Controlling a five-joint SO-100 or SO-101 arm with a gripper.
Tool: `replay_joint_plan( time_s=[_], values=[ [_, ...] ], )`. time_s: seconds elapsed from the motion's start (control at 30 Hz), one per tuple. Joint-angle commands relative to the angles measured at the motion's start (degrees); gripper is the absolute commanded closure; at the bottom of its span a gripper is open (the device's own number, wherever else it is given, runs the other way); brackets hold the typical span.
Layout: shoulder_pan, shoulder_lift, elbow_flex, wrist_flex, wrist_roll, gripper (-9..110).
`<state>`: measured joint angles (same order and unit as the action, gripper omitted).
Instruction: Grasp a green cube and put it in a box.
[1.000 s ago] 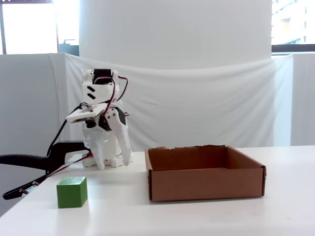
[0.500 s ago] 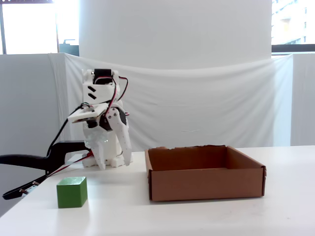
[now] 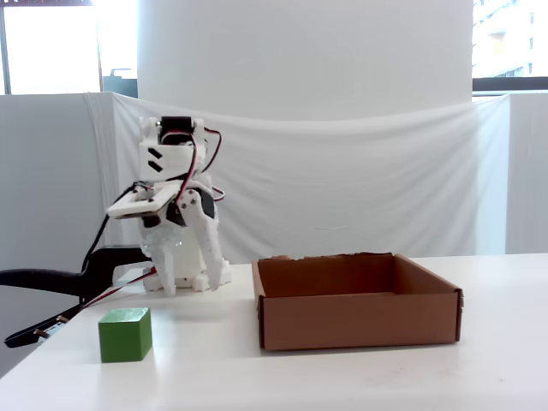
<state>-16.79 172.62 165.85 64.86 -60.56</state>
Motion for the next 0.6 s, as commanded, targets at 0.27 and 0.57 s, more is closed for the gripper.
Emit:
replay_joint_plan(
  time_s=[0.27,0.57],
  values=[
    [9.9,-29.0,-26.0,0.0,-18.5,76],
    [16.3,-41.7,-37.0,-1.6,-31.2,75]
  ],
)
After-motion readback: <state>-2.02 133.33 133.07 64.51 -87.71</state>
